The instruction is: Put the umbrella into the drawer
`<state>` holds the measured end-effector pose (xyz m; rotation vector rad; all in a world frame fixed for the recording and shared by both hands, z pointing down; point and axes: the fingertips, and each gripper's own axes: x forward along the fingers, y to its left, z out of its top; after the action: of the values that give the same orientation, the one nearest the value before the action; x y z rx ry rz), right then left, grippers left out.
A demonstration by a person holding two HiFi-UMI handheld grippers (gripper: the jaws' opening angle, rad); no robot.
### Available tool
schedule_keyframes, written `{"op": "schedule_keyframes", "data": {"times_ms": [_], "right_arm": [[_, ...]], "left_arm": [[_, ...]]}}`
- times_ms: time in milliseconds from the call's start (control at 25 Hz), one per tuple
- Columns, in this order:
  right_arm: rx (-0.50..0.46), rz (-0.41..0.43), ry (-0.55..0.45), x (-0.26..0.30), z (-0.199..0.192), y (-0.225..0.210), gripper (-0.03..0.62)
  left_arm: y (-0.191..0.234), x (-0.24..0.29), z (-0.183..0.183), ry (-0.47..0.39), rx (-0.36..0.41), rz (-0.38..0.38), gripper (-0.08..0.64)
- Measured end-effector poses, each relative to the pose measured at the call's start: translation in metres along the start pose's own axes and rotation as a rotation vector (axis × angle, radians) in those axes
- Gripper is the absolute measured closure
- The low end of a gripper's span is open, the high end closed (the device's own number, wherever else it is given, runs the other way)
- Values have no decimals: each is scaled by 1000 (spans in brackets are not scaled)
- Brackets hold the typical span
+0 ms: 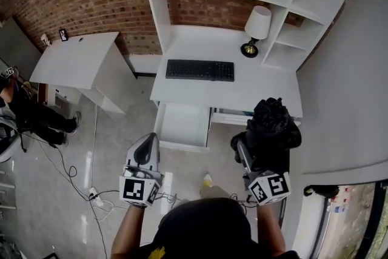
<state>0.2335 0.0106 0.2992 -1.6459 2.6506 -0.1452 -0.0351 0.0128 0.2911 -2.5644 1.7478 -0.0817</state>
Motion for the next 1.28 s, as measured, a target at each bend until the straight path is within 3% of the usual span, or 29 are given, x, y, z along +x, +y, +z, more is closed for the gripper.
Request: {"op": "schedule_keyframes", "data": {"times_ms": [280, 720, 1040, 1280], "right_arm": [[27, 15, 12, 48, -2, -36, 331], [97, 77, 59, 109, -26, -61, 331], [95, 87, 105, 132, -45, -29, 331], [123, 51, 117, 156, -55, 15, 331]], "left_arm": [[22, 42, 1, 18, -6, 54, 545], [20, 83, -6, 83, -23, 79, 545], [56, 83, -32, 104, -69, 79, 545], [92, 95, -45, 92, -81, -8, 545]]}}
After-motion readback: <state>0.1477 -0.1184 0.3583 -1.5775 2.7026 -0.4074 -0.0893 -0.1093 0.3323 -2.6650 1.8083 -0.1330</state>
